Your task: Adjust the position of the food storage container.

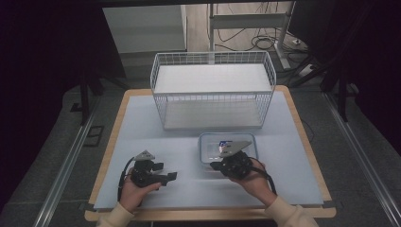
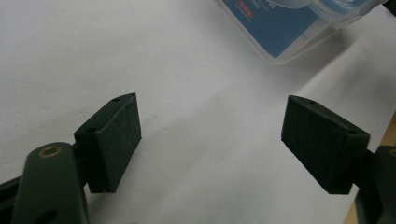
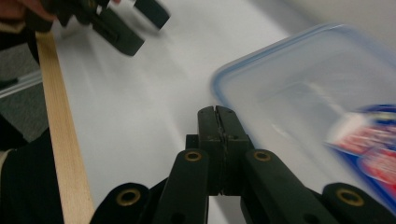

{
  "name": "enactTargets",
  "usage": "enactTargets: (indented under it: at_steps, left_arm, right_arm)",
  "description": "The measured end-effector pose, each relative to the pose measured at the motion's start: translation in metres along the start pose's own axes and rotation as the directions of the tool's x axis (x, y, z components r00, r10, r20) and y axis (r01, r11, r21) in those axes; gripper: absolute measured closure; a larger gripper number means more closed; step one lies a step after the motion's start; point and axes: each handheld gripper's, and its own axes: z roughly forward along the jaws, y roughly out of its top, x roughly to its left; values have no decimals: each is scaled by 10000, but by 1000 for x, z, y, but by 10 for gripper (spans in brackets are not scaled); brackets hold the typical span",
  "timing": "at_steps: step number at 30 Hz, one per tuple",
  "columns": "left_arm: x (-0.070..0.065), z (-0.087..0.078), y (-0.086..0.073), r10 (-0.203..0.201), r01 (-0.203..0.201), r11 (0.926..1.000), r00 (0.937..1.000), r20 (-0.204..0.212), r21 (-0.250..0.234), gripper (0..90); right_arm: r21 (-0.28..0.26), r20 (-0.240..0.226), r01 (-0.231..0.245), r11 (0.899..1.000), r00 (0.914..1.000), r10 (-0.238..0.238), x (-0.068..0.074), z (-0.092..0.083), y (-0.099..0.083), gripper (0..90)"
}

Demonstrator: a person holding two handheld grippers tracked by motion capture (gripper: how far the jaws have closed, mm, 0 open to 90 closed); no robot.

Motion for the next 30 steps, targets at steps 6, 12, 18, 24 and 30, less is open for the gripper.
enactTargets:
  at_steps: [6, 12, 18, 24, 30]
  left_arm:
    - [1, 0, 1, 106, -106, 9999, 9999, 22, 46, 196]
    - [0, -1, 2, 131, -131, 9999, 9999, 5, 20, 196]
    - [1, 0, 2, 102, -102, 9999, 9999, -21, 54, 196]
    - [1, 0, 2, 100, -100, 9999, 9999, -21, 30, 196]
    - [0, 0, 2, 143, -143, 9999, 9999, -13, 50, 196]
  right_arm:
    - [-802, 1553, -909, 9926, 9825, 1025, -34, -67, -29, 900]
    - [-887, 2622, -2001, 9758, 9404, 2166, -74, -91, -53, 900]
    - [-532, 3169, -2970, 9534, 9004, 2982, -103, -84, -80, 900]
    - [-127, 3155, -3208, 9471, 8975, 3082, -110, -65, -87, 900]
    - [162, 3125, -3070, 9516, 9056, 2869, -109, -55, -83, 900]
